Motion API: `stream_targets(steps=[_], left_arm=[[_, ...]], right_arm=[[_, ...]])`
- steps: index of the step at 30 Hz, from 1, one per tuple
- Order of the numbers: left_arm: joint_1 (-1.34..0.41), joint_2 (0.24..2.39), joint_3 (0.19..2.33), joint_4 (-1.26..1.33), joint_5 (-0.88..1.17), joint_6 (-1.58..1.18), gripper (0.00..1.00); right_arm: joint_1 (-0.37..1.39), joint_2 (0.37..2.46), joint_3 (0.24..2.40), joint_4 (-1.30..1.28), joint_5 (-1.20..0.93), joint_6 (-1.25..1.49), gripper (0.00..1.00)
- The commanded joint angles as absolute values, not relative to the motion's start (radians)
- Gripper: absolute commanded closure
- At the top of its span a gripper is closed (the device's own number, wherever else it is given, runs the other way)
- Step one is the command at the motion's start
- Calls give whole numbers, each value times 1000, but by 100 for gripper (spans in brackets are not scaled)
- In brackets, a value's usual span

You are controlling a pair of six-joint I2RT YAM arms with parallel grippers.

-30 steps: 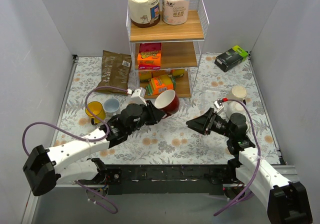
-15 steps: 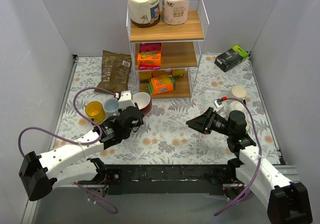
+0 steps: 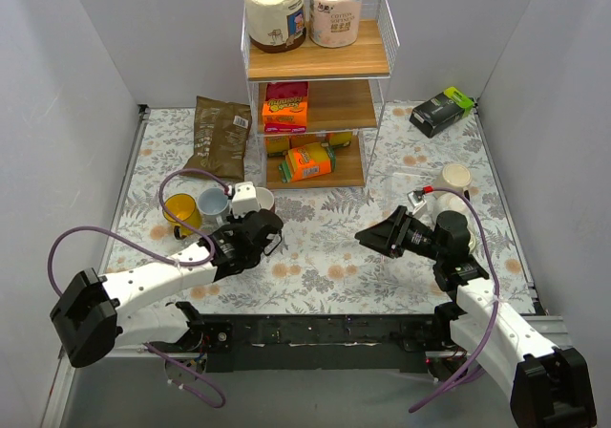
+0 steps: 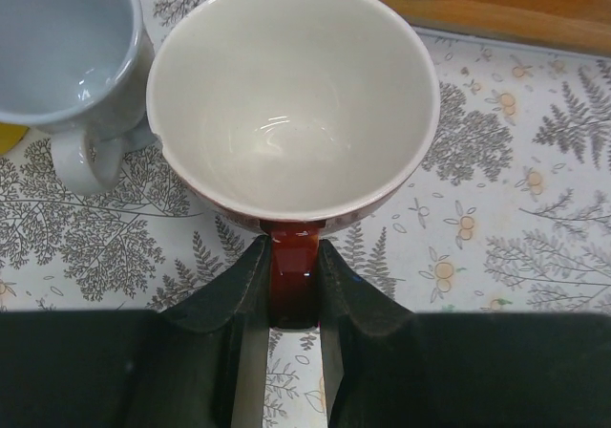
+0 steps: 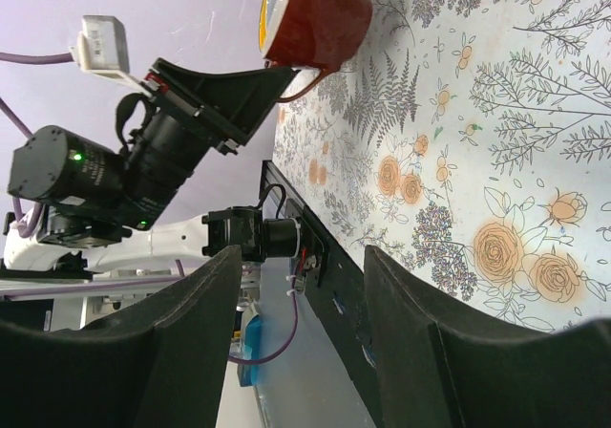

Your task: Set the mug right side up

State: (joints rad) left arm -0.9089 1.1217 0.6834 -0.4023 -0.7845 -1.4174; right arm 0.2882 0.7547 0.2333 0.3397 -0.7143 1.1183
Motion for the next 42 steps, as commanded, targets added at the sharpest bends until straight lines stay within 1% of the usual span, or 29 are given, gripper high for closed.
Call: stream_targets(steps=[1,9,15,19,20,21,23,24,27,29,31,33,35,37,38,39,41,42], left_arm=[[-907,1132,657,-284,-887,-1440,100],[-905,1177,588,-244,-893,-1459,100],[-871,1242,552,-161,-825,-1442,100],[-865,1295,554,-158,-810,-1453,100],[-865,1299,558,-160,-807,-1453,96],[-865,1310,560,-164,-810,-1454,88],[-865,1321,569,-172,-821,-1465,85],[-865,1324,572,-185,-822,-1468,79],[-865,1319,581,-210,-828,-1486,67],[-864,1296,584,-219,-827,-1491,49],[-865,1269,592,-236,-822,-1491,39],[-865,1215,603,-253,-813,-1490,34],[-865,1175,614,-270,-801,-1486,26],[-867,1108,629,-278,-769,-1477,21],[-867,1085,633,-276,-755,-1473,18],[-867,1037,638,-278,-736,-1467,14],[-867,994,672,-278,-657,-1427,9],[-865,948,687,-282,-641,-1413,5]], right_arm=[[285,750,249,360,-732,1106,40],[282,767,264,324,-729,1091,39],[282,793,297,219,-693,1016,39],[279,802,317,183,-687,982,39],[279,804,321,178,-687,977,39],[279,807,322,169,-684,973,39],[278,810,328,164,-681,969,39],[278,813,330,163,-681,969,39],[275,822,348,131,-672,954,38],[273,828,377,68,-657,917,37],[272,831,400,9,-614,864,33],[268,831,443,-99,-550,824,28],[265,834,480,-206,-500,761,27],[258,844,543,-286,-418,697,27],[256,850,567,-329,-384,675,27],[253,860,624,-413,-312,652,27],[250,873,682,-490,-220,582,27],[247,879,708,-568,-110,546,27]])
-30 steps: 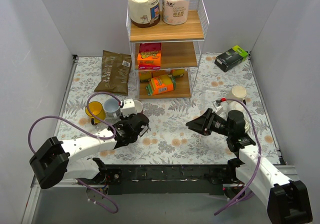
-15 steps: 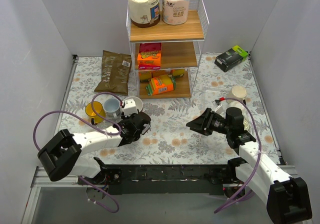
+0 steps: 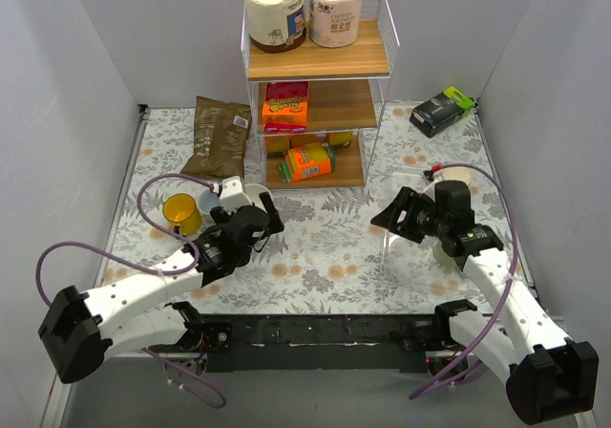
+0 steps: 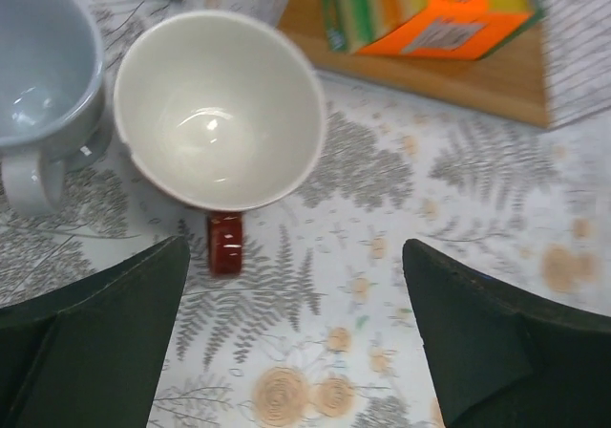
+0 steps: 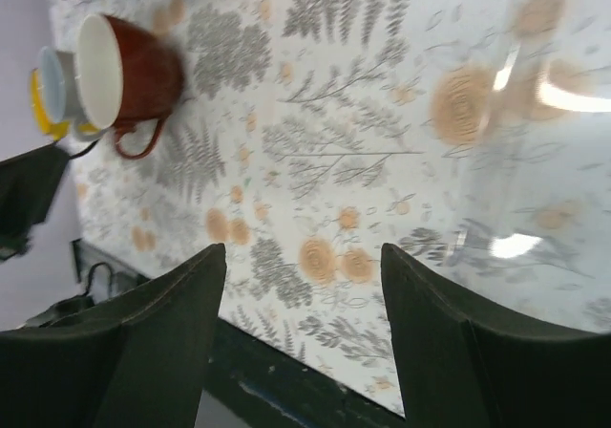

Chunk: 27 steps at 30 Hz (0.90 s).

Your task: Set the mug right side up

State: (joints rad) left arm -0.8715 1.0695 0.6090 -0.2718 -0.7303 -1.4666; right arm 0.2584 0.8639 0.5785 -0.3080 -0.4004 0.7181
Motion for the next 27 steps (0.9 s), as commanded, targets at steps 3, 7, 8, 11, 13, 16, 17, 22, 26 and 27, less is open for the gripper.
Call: stream_targets(steps=[3,7,8,11,13,16,17,22,26,27], left_arm=[[-867,891,736,-295,-586,-1362,2],[-867,850,788,-304,-519,-1313,2],[-865,853,805,-314,-491,-1313,2],[-865,879,824,-334,-448,-1331,2],[-865,888,825,-334,-424,-1347,2],[-865,911,816,-324,-382,-1367,2],[-865,916,813,-315,-371,-1373,2],[-865,943,807,-279,-307,-1367,2],[-865,962,830,-288,-291,-1345,2],[-865,965,834,-290,-290,-1342,2]], right_arm=[[233,884,797,-671,105,477,27],[189,911,891,-747,326,407,26],[180,926,917,-753,362,394,26],[126,949,923,-769,506,382,20],[43,956,902,-746,520,379,19],[-131,950,858,-695,428,388,19],[-174,950,853,-689,402,399,20],[-382,973,838,-693,282,494,21],[-500,1000,772,-681,198,563,21],[-543,1002,750,-675,143,596,21]])
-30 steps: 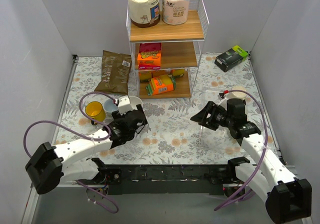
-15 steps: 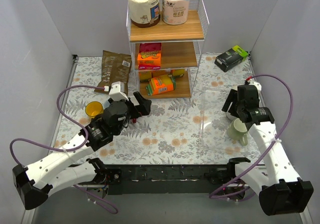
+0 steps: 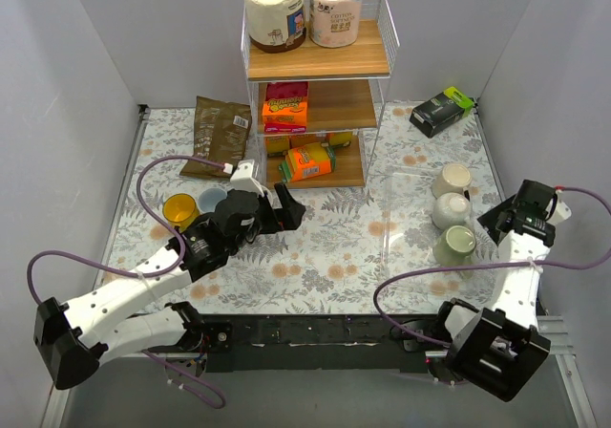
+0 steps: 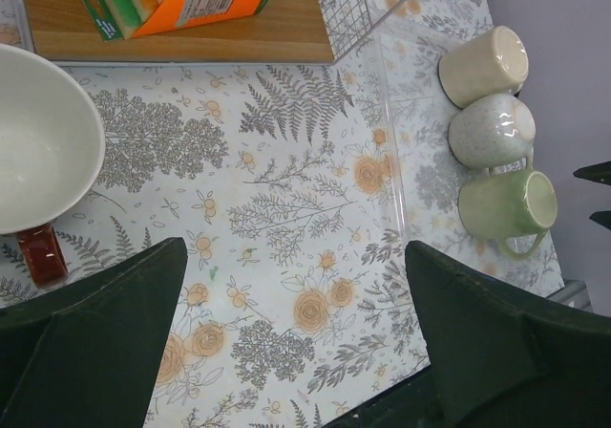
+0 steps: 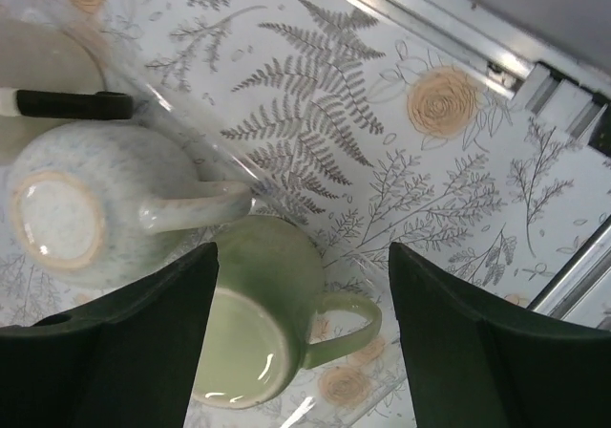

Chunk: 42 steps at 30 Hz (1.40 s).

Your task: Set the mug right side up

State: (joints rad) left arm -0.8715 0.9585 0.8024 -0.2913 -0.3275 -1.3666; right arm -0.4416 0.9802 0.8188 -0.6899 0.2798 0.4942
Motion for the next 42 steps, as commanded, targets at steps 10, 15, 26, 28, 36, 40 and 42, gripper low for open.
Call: stream_targets(steps=[10,15,26,28,36,40,42], left_arm=[[-865,1064,985,-371,-199,-1305,2],[-865,1124,1040,-388,-184,-1307,2],[-865,1089,996,-377,-244,-1380,2],[-865,1071,986,-379,-255,-1385,2],[-865,1081,1018,-345,-232,-1384,2],[-865,1091,1032,-319,-229,-1391,2],[-865,1086,1034,-308,-230,-1399,2]], right_arm=[[-588,914,600,-554,29,741,23],[-588,919,563,-539,-27,724,25],[-587,871,508,-500,-224,678,34],[-586,873,508,-494,-224,673,34],[-571,880,577,-420,-327,597,30],[-543,943,629,-434,-367,557,29],[-514,957,652,-442,-368,529,26]])
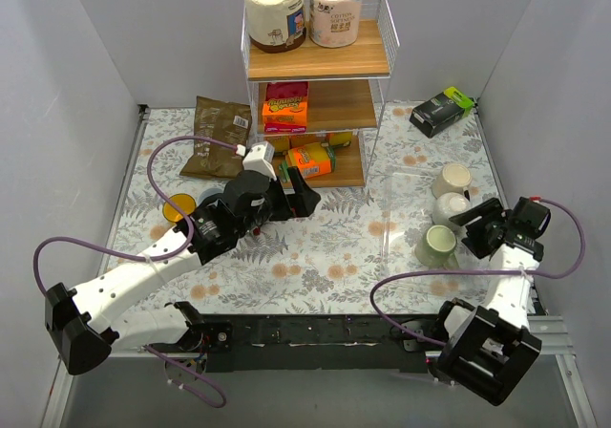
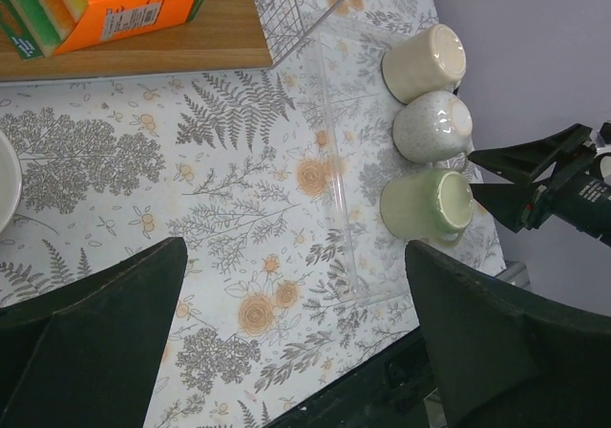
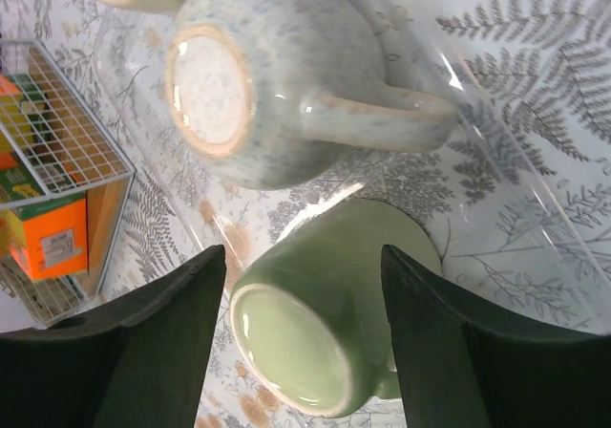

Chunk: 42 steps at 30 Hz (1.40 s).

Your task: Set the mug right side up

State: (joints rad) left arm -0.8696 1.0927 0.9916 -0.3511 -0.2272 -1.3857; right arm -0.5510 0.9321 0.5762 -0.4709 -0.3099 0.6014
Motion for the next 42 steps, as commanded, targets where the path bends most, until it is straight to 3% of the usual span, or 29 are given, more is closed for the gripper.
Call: stream_targets(steps=[1,16,28,34,42], left_arm=[[-865,1078,1025,-292,-230,-1401,2],[-865,979,930,-244,-219,-1378,2],[-865,881,874,-238,-201,-1266,2],[-864,885,902,-262,-224,-1232,2],[-864,894,896,-255,-235,-1221,2]], right_arm=[[-502,968,675,-446,-365,522,26],[-321,957,770,-537,-371,307,21],[-158,907,815,-770,-105,244,20],[-156,848,779,-759,181,348,20],[-156,903,664,-678,-24,435,19]])
